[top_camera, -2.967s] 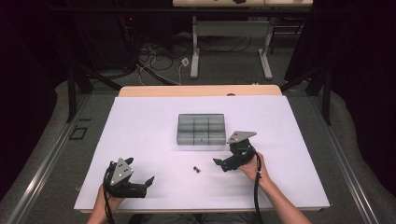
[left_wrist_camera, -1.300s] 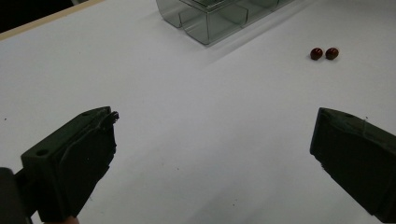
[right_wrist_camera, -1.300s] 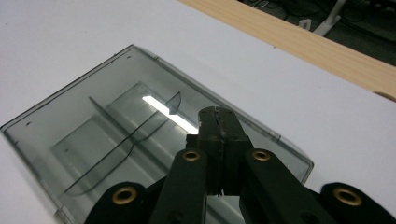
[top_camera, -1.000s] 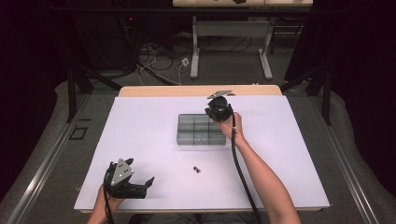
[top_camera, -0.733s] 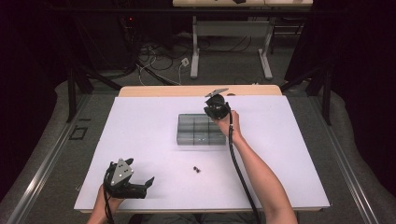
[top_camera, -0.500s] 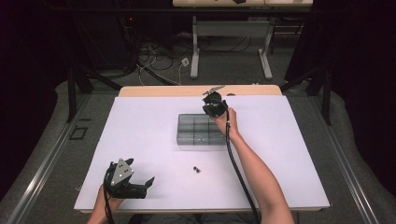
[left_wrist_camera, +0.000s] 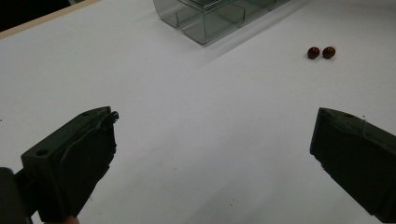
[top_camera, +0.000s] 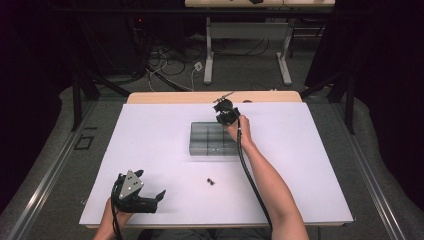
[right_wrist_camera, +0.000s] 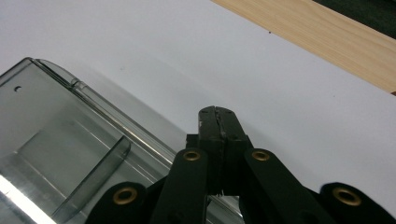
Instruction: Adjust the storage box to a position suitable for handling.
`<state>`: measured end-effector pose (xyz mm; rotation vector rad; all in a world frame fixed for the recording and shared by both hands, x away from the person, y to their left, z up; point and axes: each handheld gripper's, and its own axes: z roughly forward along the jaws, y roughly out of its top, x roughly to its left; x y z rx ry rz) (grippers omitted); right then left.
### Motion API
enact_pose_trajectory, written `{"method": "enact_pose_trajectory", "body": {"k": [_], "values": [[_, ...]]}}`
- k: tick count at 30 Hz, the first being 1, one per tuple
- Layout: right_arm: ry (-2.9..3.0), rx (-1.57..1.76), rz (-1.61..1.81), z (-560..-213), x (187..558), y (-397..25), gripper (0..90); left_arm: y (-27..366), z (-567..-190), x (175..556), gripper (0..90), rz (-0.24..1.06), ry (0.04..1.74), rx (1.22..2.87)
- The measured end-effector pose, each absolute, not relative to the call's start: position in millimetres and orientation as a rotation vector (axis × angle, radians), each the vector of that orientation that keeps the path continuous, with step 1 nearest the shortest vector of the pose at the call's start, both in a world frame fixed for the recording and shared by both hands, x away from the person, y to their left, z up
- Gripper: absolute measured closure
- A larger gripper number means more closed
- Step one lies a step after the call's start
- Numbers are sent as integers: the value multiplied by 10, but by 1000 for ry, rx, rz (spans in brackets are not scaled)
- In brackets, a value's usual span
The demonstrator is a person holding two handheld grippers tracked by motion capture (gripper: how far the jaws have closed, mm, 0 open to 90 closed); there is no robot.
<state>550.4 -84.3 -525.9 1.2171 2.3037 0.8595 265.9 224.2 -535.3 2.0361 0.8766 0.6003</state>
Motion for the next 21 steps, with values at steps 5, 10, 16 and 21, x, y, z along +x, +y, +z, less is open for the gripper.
{"method": "enact_pose_trajectory", "body": {"k": [5, 10, 16, 21], "values": [[2307, 1198, 830, -5256, 5495, -811, 900, 2242, -5353, 2660, 2, 599, 876, 2042], [2307, 1204, 836, -5256, 5492, -811, 900, 2240, -5354, 2656, 2, 607, 877, 2035], [2319, 1263, 838, -5276, 5464, -805, 900, 2249, -5349, 2656, 2, 613, 872, 2037], [2347, 1244, 828, -5282, 5447, -793, 900, 2245, -5350, 2653, 2, 610, 874, 2035]]}}
